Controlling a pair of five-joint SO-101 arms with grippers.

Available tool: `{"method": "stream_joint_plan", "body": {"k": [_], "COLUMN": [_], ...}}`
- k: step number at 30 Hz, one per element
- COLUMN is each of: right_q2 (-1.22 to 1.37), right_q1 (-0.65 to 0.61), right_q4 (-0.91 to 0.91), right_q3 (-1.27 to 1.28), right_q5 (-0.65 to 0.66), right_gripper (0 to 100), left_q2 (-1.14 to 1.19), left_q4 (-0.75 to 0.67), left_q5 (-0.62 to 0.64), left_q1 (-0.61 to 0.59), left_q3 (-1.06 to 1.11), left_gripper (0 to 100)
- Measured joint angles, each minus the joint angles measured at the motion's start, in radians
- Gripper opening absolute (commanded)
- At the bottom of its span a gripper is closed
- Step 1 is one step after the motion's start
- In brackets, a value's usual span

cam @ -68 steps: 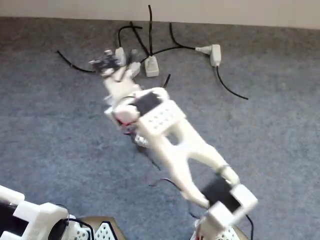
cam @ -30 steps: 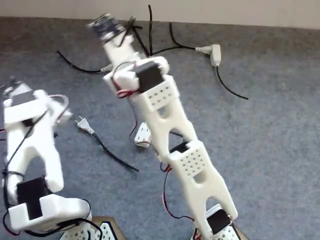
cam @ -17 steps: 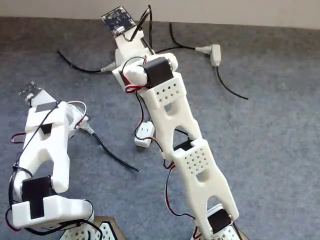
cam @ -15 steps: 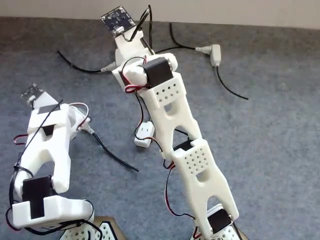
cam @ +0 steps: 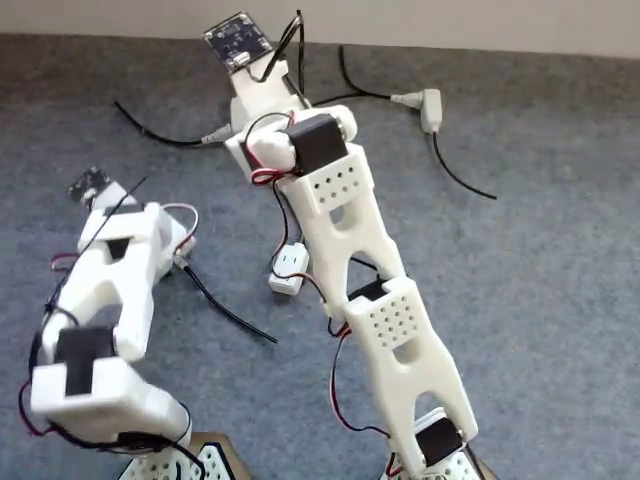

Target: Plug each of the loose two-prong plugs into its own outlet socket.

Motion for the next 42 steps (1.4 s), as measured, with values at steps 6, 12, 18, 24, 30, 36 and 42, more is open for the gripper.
{"method": "stream_joint_plan", "body": {"k": [6,12,18,24,30,36,42], "right_q2": [0.000,0.000,0.000,0.000,0.000,0.000,0.000], "right_q1": [0.058,0.091,0.095,0.095,0.095,0.095,0.095], "right_q4": [0.000,0.000,0.000,0.000,0.000,0.000,0.000], "right_q3": [0.000,0.000,0.000,0.000,0.000,0.000,0.000], "right_q5": [0.000,0.000,0.000,0.000,0.000,0.000,0.000], "right_gripper": [24.6,24.6,24.6,24.6,24.6,24.6,24.6], "left_q2": [0.299,0.589,0.766,0.833,0.801,0.726,0.721], "left_q4": [0.334,0.651,0.801,0.862,0.865,0.868,0.868], "left_q5": [0.000,0.000,0.002,0.002,0.002,-0.098,-0.157], "left_q1": [0.000,-0.002,-0.009,-0.009,-0.009,-0.025,-0.035], "left_q3": [-0.399,-0.807,-1.057,-1.165,-1.166,-1.155,-1.155], "left_gripper": [15,7,1,1,1,6,19]}}
